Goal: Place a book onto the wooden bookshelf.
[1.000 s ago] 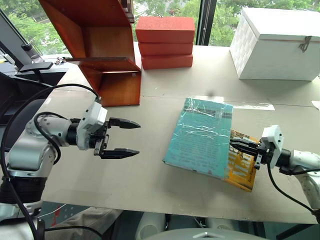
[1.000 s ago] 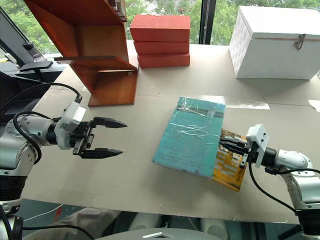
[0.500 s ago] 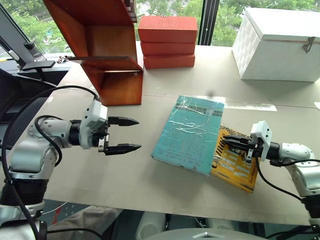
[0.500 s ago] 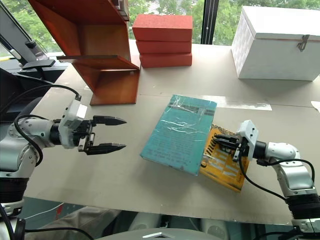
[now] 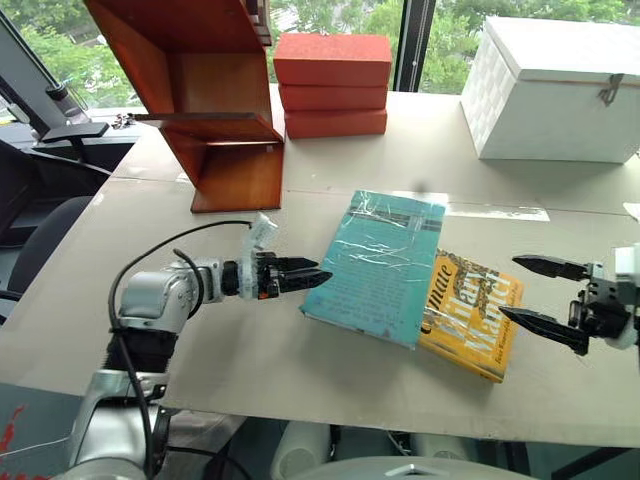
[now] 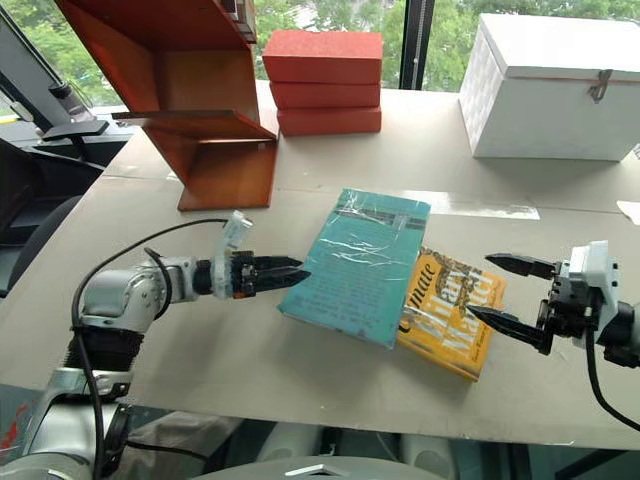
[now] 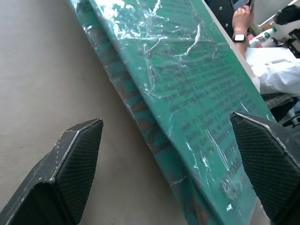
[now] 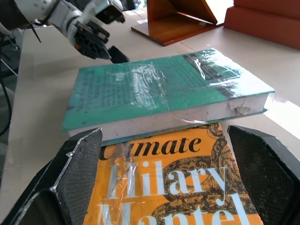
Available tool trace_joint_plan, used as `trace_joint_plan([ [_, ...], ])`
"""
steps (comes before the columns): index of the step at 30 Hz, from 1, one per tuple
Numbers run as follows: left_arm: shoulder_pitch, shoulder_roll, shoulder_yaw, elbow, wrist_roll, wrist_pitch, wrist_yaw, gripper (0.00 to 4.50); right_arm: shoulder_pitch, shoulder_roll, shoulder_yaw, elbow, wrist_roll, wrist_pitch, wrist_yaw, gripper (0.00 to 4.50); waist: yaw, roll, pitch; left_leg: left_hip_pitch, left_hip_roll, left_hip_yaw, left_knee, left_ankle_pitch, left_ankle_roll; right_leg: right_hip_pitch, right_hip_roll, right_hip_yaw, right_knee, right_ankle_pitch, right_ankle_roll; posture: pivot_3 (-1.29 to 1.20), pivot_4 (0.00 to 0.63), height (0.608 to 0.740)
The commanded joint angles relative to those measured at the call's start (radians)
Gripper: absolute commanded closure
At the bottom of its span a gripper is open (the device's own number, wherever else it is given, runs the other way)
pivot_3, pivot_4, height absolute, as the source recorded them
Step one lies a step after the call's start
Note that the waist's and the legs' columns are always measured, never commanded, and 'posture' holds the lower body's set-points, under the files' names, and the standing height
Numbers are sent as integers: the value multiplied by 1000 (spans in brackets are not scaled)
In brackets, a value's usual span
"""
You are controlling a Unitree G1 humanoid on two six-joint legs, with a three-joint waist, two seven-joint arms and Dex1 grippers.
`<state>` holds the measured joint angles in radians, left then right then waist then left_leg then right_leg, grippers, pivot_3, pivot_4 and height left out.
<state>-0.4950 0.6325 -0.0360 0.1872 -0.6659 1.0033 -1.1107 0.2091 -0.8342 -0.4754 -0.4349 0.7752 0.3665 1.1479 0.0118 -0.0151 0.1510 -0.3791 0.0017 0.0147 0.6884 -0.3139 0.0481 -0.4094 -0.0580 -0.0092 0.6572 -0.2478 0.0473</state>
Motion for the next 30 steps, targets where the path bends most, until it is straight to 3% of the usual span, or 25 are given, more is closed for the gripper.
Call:
trace_joint_plan([
  [1, -79, -14, -56, 110, -5, 110, -53, 0, 19, -12, -65, -68, 61, 37, -17, 290, 0, -1, 0, 0, 0, 0, 0, 0, 0, 0, 0, 0, 0, 0, 0, 0, 150, 740],
  [8, -205, -78, -145, 244, -1, 203, -162, 0, 32, -17, -86, -106, 101, 76, -25, 290, 2, -1, 0, -1, 0, 1, 0, 2, -3, 0, 0, 1, -1, 0, 0, 0, 150, 740],
  [11, -233, -85, -135, 263, -12, 220, -189, 743, 25, -16, -97, -114, 122, 85, -33, 0, -1, -1, 0, -1, 0, 1, 0, 2, -3, 0, 1, 1, -1, 0, 0, 0, 150, 740],
  [13, -234, -79, -114, 262, -26, 231, -204, 1873, 19, -16, -100, -111, 128, 87, -32, 0, -3, -1, 0, -1, 0, 0, 0, 2, -3, 0, 1, 1, 0, 0, 0, 0, 150, 740],
  [14, -232, -76, -105, 259, -31, 234, -209, 2013, 17, -16, -101, -109, 129, 86, -31, 0, -3, -1, 0, -1, 0, 0, 0, 2, -3, 0, 2, 1, 0, 0, 0, 0, 150, 740],
  [19, -164, -43, -91, 163, -50, 231, -228, 4364, -13, -19, -92, -83, 128, 83, -22, 0, -2, -1, 0, 0, 1, 0, 0, 2, -3, 0, 1, 2, 0, 0, 0, 0, 150, 740],
  [24, -125, -56, 50, 0, -113, 184, -151, 4466, -57, -14, -87, -56, 141, 91, -32, 0, 2, -2, 1, -1, 1, -1, 1, 2, -4, 0, -1, 4, 0, 0, 0, 0, 150, 740],
  [30, -155, 12, 8, -350, 161, -220, 39, 4466, -146, -20, -103, 13, 182, 117, -56, 0, 3, -2, 1, -2, 0, -1, 1, 3, -5, 0, -8, 3, -1, 0, 0, 0, 150, 740],
])
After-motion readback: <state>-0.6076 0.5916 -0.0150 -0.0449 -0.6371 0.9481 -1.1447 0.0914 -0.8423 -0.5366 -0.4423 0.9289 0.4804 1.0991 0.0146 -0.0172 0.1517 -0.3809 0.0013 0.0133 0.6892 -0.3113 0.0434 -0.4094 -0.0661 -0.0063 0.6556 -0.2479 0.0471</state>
